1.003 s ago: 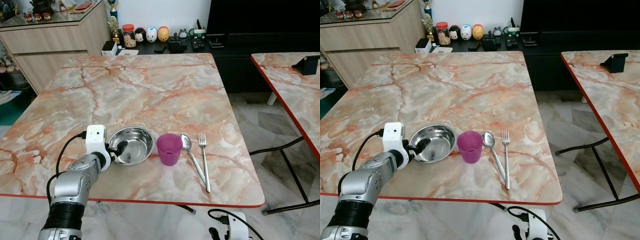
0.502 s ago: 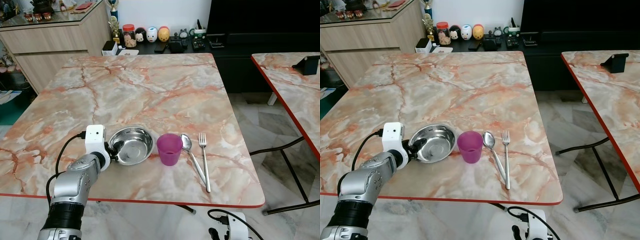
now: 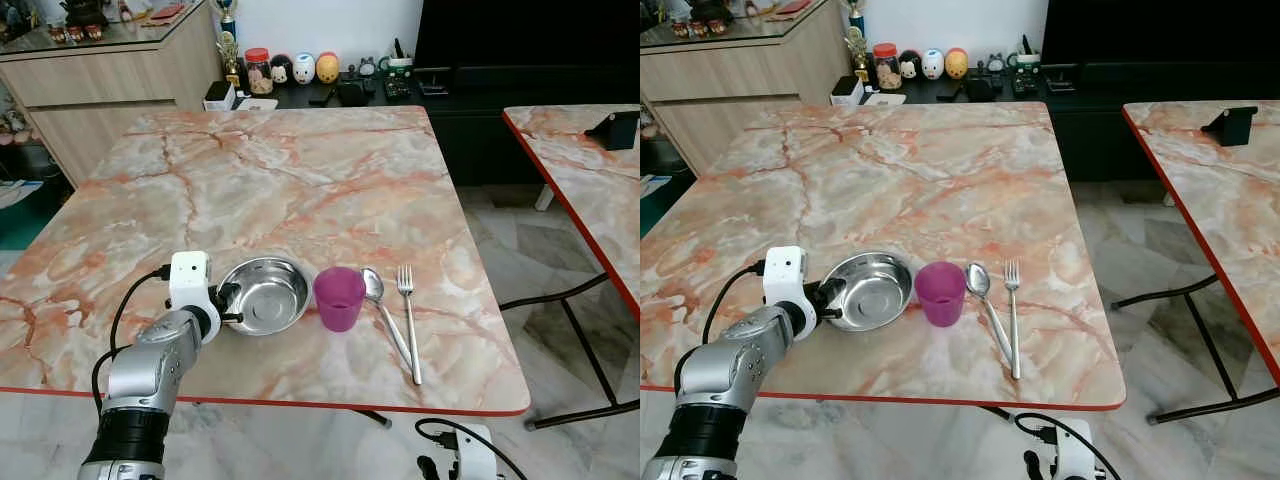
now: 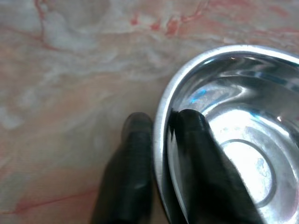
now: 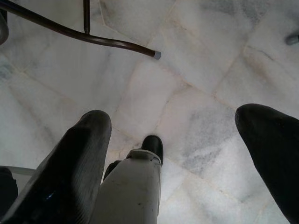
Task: Setting the table
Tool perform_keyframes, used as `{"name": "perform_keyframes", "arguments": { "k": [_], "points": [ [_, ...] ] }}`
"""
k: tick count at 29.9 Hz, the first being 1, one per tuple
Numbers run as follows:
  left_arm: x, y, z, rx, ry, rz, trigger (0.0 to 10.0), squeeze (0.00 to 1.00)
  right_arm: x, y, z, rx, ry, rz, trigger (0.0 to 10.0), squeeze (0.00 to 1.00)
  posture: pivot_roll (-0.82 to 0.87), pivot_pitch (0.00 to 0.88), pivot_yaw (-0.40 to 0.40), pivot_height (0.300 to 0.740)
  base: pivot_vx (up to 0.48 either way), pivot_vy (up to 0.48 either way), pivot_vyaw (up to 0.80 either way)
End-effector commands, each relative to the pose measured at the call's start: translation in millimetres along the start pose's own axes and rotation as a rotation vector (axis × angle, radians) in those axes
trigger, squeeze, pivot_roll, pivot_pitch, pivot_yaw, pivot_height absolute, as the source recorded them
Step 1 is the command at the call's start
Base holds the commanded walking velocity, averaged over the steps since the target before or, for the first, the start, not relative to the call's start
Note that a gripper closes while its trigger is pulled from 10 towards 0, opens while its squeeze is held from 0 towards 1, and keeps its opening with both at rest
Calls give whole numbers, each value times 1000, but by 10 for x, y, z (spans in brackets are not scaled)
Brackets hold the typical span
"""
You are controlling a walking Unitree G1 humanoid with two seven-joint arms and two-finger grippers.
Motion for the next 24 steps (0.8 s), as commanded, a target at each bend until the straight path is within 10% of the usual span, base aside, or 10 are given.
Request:
{"name": "perform_keyframes", "arguments": {
  "k": [1, 7, 8, 24],
  "points": [
    [59, -35, -35, 10, 31, -8, 0, 0, 17, 9, 5, 3, 4, -3, 10000, 0, -41, 0, 44, 720, 0, 0, 0],
    [149, 49, -76, -73, 98, -62, 1020, 0, 12, 9, 4, 3, 4, -5, 10000, 0, -37, 0, 38, 720, 0, 0, 0],
    [179, 151, -98, -151, 121, -107, 10000, 0, 11, 9, 4, 3, 4, -6, 10000, 0, -37, 0, 37, 720, 0, 0, 0],
    [203, 708, -371, -579, 104, -468, 10000, 0, -13, 20, 2, 1, 0, -18, 10000, 0, -37, 0, 20, 720, 0, 0, 0]
  ]
}}
Point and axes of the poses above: a point about 5 cm out from each wrist's last joint towards the gripper, its own z axis pointing out of the wrist towards the gripper, its own y axis along the axis of the wrist's last joint, x = y × z, the point moved 3 cm from there along z, pointing out of the wrist towards the gripper, and after that the axes turned 5 degrees about z, right-handed, at the moved point
